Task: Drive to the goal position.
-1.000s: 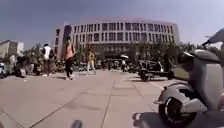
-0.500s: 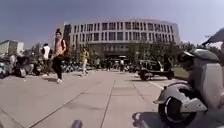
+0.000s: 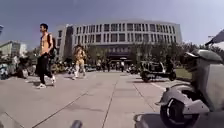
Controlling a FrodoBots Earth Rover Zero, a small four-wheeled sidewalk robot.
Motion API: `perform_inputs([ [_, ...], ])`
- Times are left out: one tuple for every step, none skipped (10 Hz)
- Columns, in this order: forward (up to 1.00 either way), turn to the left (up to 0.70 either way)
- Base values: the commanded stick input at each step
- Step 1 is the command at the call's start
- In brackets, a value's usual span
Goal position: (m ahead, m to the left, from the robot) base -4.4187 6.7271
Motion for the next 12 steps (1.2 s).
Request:
perform_inputs([
  [0.70, 0.35],
  [0.70, 0.34],
  [0.70, 0.16],
  [0.70, 0.00],
  [0.70, 0.00],
  [0.70, 0.01],
  [0.70, 0.02],
  [0.70, 0.02],
  [0.70, 0.02],
  [0.70, 0.02],
  [0.70, 0.12],
  [0.70, 0.33],
])
